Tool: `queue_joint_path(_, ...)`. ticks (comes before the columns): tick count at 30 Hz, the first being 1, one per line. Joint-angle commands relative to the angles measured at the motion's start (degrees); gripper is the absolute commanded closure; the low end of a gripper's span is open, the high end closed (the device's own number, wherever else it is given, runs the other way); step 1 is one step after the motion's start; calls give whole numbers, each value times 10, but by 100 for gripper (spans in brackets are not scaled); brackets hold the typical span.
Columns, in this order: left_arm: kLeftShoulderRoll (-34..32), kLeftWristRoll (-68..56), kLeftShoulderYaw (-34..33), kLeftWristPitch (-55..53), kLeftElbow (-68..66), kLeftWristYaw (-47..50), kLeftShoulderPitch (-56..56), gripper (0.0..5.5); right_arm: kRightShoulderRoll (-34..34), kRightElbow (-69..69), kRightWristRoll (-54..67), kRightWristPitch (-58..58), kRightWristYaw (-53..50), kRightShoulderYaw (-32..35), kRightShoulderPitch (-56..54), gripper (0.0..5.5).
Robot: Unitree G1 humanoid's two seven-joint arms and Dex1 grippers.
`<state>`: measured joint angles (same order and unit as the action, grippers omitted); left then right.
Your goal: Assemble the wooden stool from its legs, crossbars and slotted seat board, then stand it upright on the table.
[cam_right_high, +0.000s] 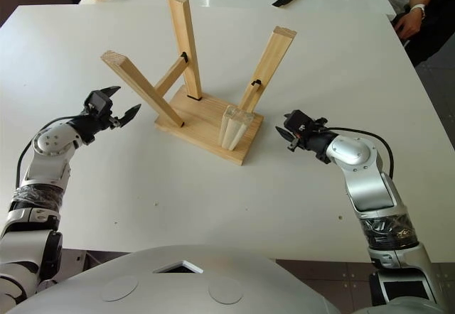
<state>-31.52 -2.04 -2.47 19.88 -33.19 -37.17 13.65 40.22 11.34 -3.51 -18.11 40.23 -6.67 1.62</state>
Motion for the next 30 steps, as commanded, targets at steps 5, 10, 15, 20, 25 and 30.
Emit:
queue_joint_path(5,66,-6,37,52,11,-3,-10,182,3,-7,-9,11,13,-15,-17,361)
queue_joint_path(10,69,-15,54,63,40,-34,-37,182,-26,-44,-23,23,-6,-36,-48,361)
queue_joint_path(15,50,-35,40,45,53,-52,-37,182,-56,-79,-26,42,-17,-52,-61,361)
queue_joint_path(20,52,-48,44,25,92,-60,-51,182,-65,-108,-29,59,-23,-55,-73,361)
queue_joint_path(25,43,-50,34,26,90,-54,-62,182,-62,-147,-31,75,-28,-43,-94,361)
queue_joint_path(30,26,-76,33,-8,170,-84,-99,182,-53,-142,-25,76,-25,-29,-83,361)
